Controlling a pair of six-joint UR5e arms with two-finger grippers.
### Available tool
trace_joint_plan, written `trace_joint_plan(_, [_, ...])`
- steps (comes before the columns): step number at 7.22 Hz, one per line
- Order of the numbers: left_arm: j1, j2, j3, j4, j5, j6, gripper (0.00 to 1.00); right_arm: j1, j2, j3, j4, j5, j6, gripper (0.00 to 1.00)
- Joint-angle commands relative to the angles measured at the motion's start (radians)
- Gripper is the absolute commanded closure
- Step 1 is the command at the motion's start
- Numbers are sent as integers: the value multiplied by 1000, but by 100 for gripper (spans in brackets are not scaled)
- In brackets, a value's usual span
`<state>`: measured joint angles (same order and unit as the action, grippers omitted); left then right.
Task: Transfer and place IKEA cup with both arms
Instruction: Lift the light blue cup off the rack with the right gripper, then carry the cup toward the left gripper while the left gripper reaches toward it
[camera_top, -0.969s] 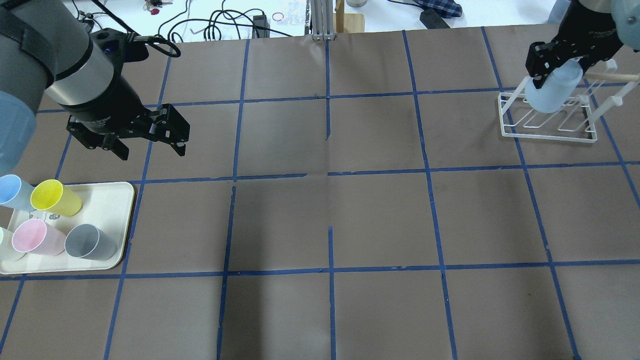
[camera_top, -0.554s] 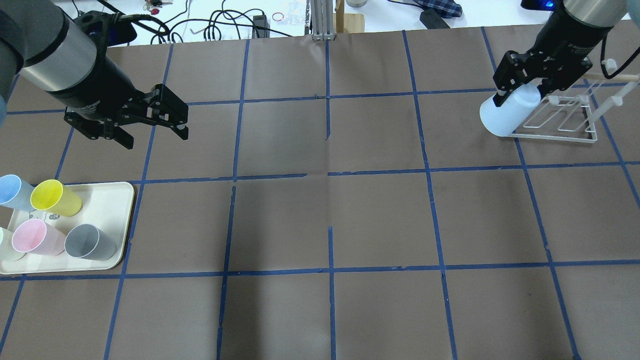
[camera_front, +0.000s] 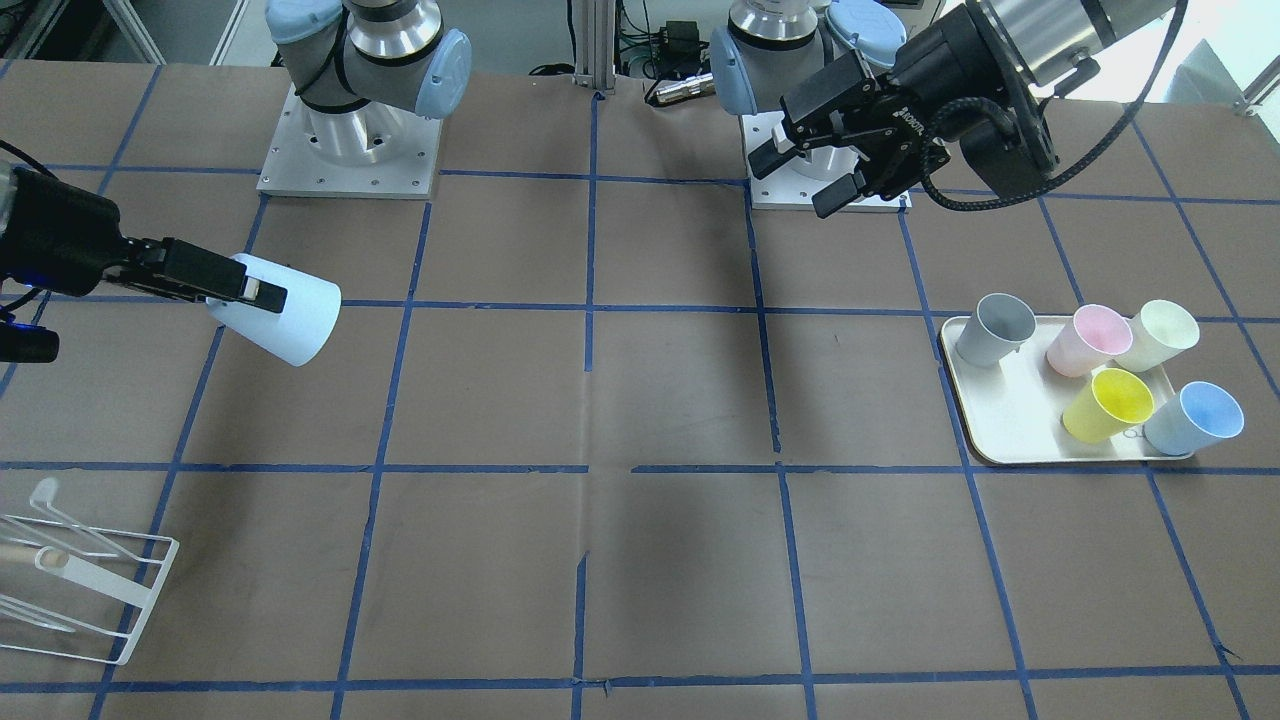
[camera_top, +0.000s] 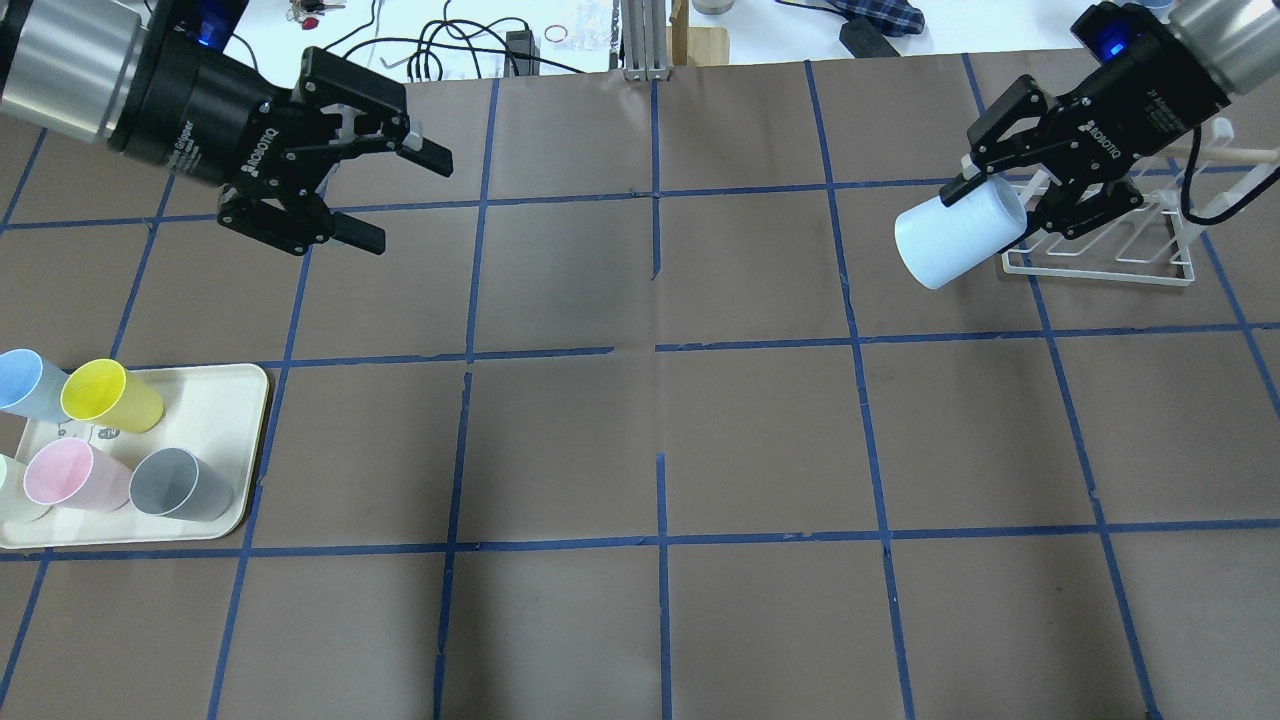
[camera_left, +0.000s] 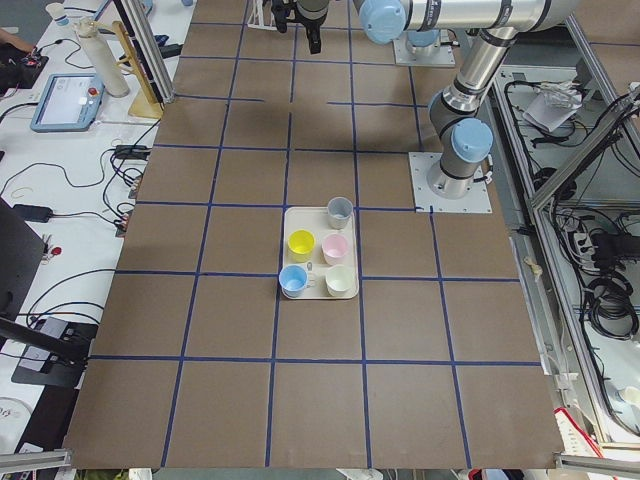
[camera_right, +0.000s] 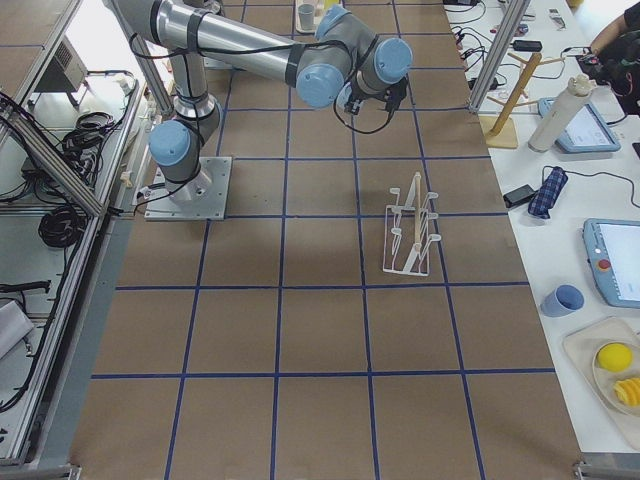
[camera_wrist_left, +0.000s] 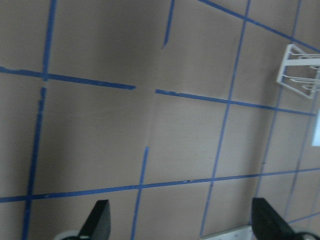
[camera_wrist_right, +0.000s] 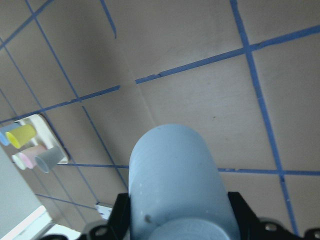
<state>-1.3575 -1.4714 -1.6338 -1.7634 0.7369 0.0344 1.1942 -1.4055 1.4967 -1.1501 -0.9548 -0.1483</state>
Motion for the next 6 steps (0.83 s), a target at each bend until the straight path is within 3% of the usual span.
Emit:
trace_joint_plan(1, [17,-6,-76,-41,-338,5,0,-19,-16,-1,160,207,39,71])
trace_joint_plan(3, [17,-7,-205,-33,-627,4,0,-19,-50,0,237,383,39,70])
trace_joint_plan(6, [-8,-12,-213,-24,-767,4,0,-9,-143,7,366,565,39,70])
